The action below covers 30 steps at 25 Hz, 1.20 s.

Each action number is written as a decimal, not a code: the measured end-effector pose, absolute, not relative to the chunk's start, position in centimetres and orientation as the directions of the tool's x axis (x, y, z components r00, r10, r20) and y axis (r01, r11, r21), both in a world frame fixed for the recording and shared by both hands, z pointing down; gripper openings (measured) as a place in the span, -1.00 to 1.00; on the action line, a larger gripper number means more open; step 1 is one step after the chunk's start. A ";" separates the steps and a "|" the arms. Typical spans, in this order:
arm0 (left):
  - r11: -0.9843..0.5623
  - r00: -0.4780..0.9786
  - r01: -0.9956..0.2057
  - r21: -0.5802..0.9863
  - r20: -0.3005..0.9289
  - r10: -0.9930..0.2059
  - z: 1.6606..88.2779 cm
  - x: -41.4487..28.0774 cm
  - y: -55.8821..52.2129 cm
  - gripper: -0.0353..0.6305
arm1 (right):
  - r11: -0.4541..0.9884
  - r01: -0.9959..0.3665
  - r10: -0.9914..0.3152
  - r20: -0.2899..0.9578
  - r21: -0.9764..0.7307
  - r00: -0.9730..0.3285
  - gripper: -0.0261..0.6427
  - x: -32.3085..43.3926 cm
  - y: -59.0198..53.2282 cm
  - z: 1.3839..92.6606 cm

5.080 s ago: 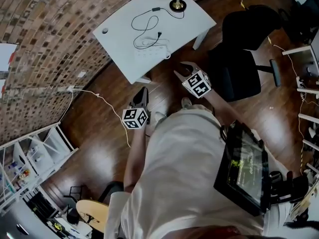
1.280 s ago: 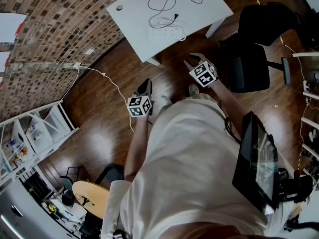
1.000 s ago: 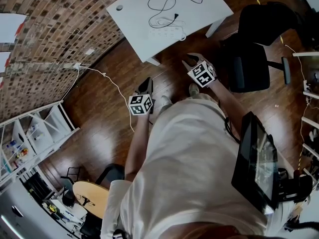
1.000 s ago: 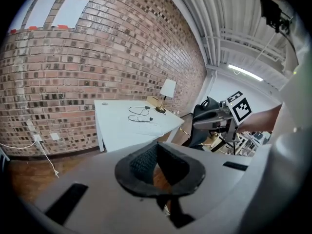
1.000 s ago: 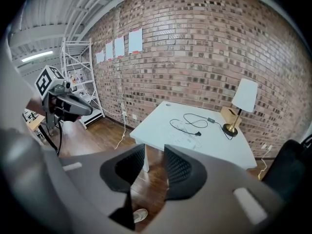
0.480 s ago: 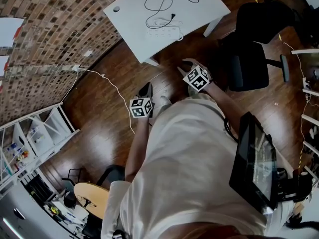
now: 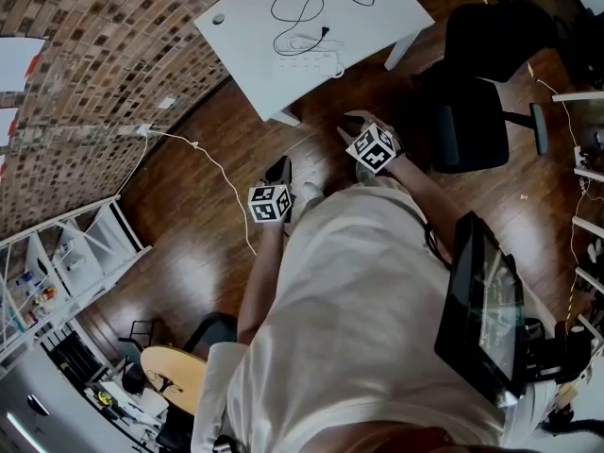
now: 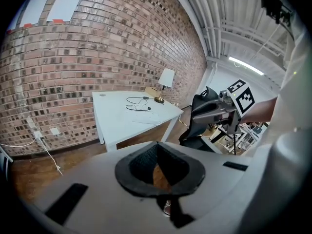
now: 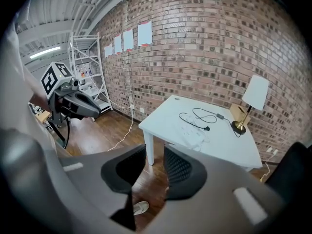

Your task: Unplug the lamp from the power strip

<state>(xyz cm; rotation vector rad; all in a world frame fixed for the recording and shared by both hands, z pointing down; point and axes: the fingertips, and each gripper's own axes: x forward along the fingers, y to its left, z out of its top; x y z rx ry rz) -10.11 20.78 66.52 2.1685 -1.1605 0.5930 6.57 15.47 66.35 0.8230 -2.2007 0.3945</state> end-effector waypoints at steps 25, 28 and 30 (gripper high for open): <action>-0.469 0.531 -0.835 0.287 0.640 -0.555 67.0 -0.8 21.0 -0.89 | 0.741 -0.671 -0.404 0.821 0.035 -0.403 -0.90 17.4 16.8 68.8; -0.465 0.535 -0.835 0.294 0.632 -0.561 67.2 0.7 21.0 -0.89 | 0.743 -0.668 -0.398 0.827 0.036 -0.397 -0.90 18.9 17.0 69.2; -0.462 0.539 -0.834 0.302 0.626 -0.563 67.4 1.8 21.0 -0.89 | 0.742 -0.669 -0.396 0.830 0.039 -0.392 -0.90 19.9 17.1 69.6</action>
